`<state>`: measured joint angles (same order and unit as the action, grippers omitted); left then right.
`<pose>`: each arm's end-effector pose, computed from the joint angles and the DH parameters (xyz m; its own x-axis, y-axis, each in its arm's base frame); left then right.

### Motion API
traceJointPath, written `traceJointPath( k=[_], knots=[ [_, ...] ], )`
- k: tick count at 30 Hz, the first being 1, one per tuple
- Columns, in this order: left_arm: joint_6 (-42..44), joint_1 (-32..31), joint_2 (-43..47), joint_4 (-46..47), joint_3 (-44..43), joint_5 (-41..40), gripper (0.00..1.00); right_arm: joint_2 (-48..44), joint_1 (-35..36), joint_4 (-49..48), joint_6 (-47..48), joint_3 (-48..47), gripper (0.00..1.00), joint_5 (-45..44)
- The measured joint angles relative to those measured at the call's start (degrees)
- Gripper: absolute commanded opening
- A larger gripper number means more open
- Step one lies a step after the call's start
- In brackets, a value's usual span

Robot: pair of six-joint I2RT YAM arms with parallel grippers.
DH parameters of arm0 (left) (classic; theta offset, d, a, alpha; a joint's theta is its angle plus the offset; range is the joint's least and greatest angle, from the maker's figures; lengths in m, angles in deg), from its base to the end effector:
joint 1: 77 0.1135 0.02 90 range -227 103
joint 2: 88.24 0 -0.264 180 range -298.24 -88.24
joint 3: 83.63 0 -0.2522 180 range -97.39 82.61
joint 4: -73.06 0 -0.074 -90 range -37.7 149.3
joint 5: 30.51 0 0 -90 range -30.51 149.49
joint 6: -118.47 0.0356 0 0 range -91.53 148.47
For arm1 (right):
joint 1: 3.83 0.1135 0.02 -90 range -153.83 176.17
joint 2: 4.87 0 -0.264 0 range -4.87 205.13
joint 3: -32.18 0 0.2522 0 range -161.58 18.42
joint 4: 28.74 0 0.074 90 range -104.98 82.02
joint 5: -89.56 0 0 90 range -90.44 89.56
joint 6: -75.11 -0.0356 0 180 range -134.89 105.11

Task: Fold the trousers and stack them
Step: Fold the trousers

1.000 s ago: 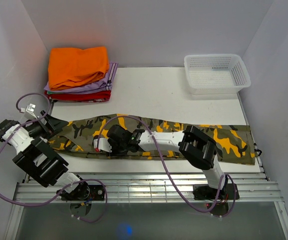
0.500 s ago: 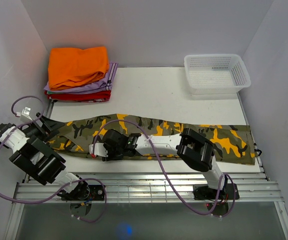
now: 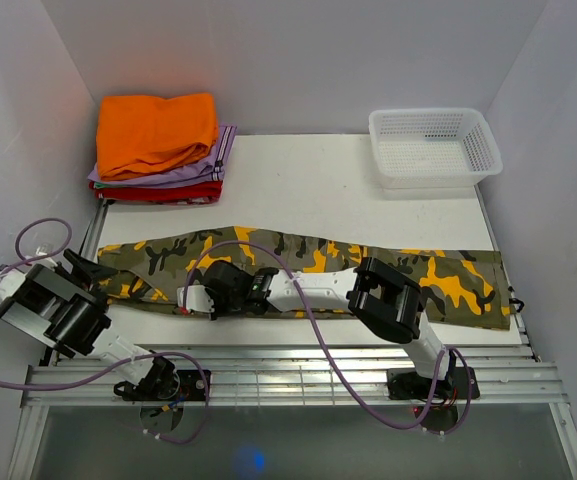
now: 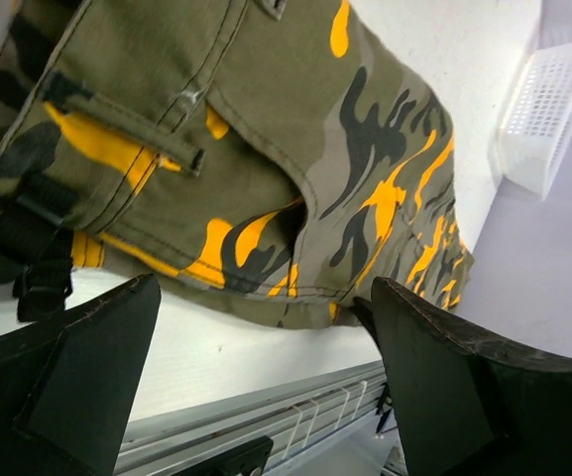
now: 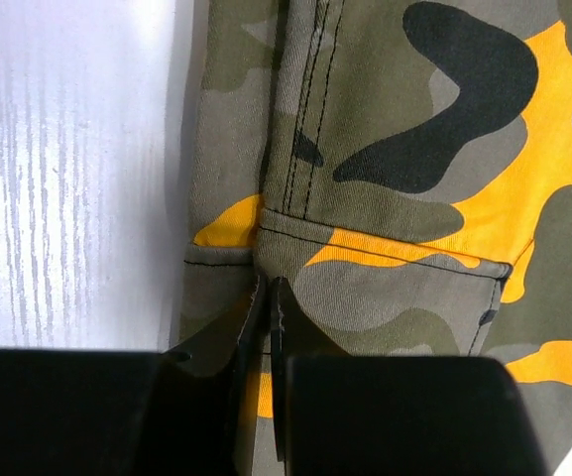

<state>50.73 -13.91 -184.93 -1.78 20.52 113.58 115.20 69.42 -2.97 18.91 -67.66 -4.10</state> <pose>0.1511 0.2340 0.1916 -0.6287 -0.7477 -0.2137 -0.3470 0.5156 -0.7834 0.1362 0.4446 0.1760 0.3522 -0.7560 -0.5517 -0.8988 -0.1089 -0.4246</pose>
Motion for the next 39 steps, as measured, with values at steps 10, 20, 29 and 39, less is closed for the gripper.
traceJointPath(
  k=[10, 20, 29, 39],
  knots=[
    [-0.9, 0.1, 1.0, 4.1, 3.5, -4.8, 0.98, 1.0, -1.2, 0.0, -0.2, -2.3, 0.08, -0.8],
    [-4.8, 0.1, 1.0, 9.2, 6.2, -1.4, 0.98, 1.1, -1.2, 0.4, -0.4, -2.8, 0.08, -0.4],
    [-8.9, 0.1, 1.0, 14.6, 8.1, -0.5, 0.98, 1.1, -1.2, 1.4, -0.7, -3.5, 0.08, 0.2],
    [-16.3, 0.0, 0.3, 23.3, 10.2, -6.1, 0.98, 1.0, -1.2, 1.7, -0.7, -3.8, 0.08, 0.5]
  ],
)
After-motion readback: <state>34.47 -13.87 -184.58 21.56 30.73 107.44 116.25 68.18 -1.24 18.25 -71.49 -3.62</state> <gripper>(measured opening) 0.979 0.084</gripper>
